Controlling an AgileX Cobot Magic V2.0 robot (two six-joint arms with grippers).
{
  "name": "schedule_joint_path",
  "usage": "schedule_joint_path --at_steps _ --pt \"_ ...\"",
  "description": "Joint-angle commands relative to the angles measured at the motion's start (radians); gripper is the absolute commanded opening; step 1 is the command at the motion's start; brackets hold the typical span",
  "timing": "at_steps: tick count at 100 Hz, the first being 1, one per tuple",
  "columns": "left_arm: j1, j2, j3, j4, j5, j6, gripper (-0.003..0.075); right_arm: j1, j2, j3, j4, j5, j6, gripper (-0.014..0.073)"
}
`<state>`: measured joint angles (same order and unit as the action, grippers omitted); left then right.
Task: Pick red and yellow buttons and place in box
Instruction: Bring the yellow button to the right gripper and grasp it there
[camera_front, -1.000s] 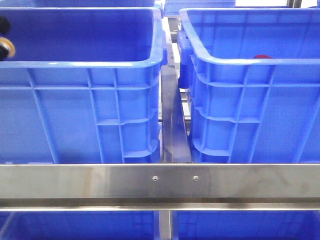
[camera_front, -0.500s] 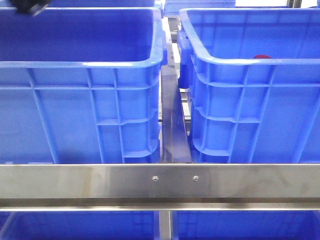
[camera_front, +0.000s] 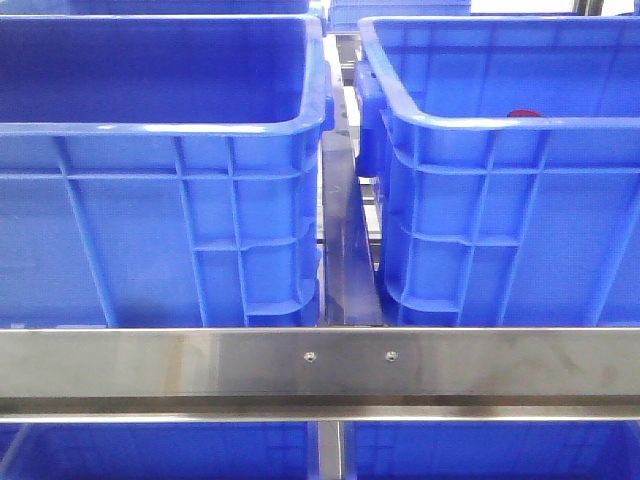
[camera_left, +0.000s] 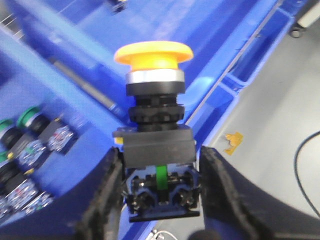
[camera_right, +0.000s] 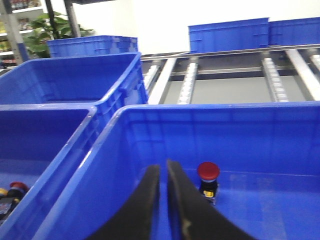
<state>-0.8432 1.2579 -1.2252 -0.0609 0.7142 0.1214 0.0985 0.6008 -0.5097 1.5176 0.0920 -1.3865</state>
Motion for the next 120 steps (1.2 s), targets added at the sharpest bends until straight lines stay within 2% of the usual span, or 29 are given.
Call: schedule_joint_path --at_steps 1,9,18,23,35,42,56,85,97,120 --pt "-0.012 -0.03 -0.03 -0.008 -0.078 -0.003 -0.0019 -0.008 -0.002 -0.029 0.011 0.025 -0.008 0.0258" --pt "-0.012 -0.03 -0.03 -0.008 -0.078 -0.003 -0.0019 -0.008 -0.002 -0.029 0.033 0.025 -0.008 0.0429" --pt "-0.012 -0.03 -0.03 -0.008 -0.078 -0.003 -0.0019 -0.008 -0.002 -0.029 0.091 0.039 -0.007 0.0529" --pt "-0.012 -0.03 -0.03 -0.008 -0.078 -0.003 -0.0019 -0.008 -0.002 -0.029 0.148 0.06 -0.007 0.0551" --pt "-0.012 -0.03 -0.03 -0.008 -0.078 -0.003 -0.0019 -0.008 0.005 -0.029 0.246 0.182 -0.002 0.0552" --pt "-0.012 -0.03 -0.03 -0.008 -0.078 -0.003 -0.0019 -0.008 0.033 -0.032 0.283 0.29 0.048 0.0552" --pt "-0.012 -0.03 -0.03 -0.008 -0.078 -0.003 -0.0019 -0.008 0.149 -0.056 0.285 0.524 0.225 0.0552" --pt "-0.012 -0.03 -0.03 -0.008 -0.074 -0.003 -0.0019 0.0 0.426 -0.156 0.285 0.911 0.348 0.0552" --pt "-0.012 -0.03 -0.03 -0.008 -0.074 -0.003 -0.0019 0.035 0.516 -0.201 0.285 0.955 0.368 0.0552" --pt "-0.012 -0.03 -0.03 -0.008 -0.074 -0.003 -0.0019 0.137 0.615 -0.286 0.285 0.938 0.368 0.0552"
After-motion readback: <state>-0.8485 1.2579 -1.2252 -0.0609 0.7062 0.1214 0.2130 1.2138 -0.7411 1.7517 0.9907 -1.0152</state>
